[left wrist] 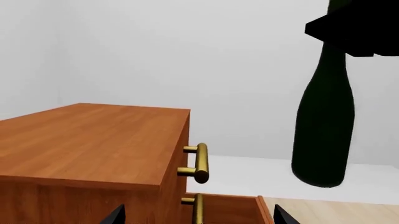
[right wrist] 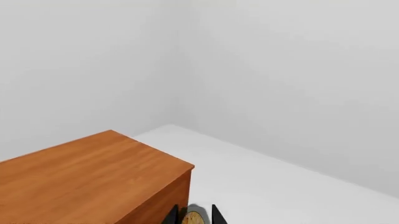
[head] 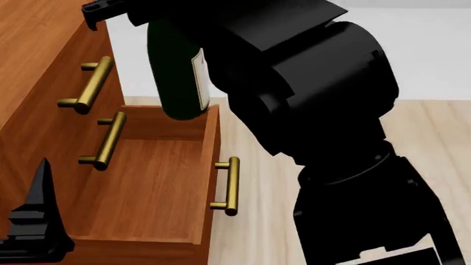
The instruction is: Put the wine bottle in the bottom drawer of the cabinet.
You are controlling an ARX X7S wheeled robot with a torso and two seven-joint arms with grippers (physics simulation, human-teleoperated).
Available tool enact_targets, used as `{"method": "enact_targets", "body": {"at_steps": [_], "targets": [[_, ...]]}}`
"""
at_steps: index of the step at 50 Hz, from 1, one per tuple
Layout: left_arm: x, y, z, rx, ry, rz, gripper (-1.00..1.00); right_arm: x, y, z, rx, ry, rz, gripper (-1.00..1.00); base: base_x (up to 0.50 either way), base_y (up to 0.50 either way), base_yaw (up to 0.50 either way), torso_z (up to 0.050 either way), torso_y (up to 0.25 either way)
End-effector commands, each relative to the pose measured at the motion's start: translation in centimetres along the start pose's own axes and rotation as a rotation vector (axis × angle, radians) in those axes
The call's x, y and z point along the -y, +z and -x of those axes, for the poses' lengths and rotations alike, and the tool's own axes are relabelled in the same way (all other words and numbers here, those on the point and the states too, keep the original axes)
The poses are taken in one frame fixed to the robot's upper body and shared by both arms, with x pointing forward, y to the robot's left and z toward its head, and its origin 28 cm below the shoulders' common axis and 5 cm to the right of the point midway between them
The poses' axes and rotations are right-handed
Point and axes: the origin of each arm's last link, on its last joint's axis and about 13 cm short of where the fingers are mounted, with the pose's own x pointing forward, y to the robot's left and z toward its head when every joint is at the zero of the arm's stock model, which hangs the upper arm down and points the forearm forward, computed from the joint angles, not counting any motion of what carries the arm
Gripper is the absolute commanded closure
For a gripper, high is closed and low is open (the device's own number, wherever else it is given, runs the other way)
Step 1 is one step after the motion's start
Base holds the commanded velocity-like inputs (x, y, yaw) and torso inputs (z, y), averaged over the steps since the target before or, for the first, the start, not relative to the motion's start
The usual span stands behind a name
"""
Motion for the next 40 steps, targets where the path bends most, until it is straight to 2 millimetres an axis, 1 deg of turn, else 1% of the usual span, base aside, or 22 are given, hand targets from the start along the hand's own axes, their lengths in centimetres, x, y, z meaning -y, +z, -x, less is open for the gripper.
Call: {"method": "enact_targets", "body": {"at_steps": [1,14,22,25,30,40], "targets": [[0.0,-0.1,0.0,-0.003,0.002,0.002,-1.0,-0.7,0.0,-0.8,0.019,0.028,-0.019,1.0,0.0,0.0,0.0,0.0,0.0],[0.2,0.0,0.1,-0.004,-0.009,0.006,-1.0,-1.7,-0.3,-1.7,0.005,0.076,-0.036,1.0,0.0,0.0,0.0,0.001,0.001],[0.2,0.0,0.1,-0.003,-0.014,0.009,-1.0,-2.0,-1.0,-2.2,-0.011,0.104,-0.078,1.0,0.0,0.0,0.0,0.0,0.0],[0.2,-0.2,0.1,0.0,-0.015,0.0,-1.0,-2.1,-1.2,-2.5,-0.031,0.088,-0.071,1.0,0.0,0.0,0.0,0.0,0.0],[0.2,0.1,0.2,0.003,-0.016,0.005,-1.0,-2.6,-0.9,-2.8,-0.034,0.09,-0.079,1.0,0.0,0.0,0.0,0.0,0.002],[0.1,0.2,0.3,0.006,-0.019,0.01,-1.0,-3.2,-1.5,-3.4,-0.055,0.102,-0.097,1.0,0.0,0.0,0.0,0.0,0.0]]}}
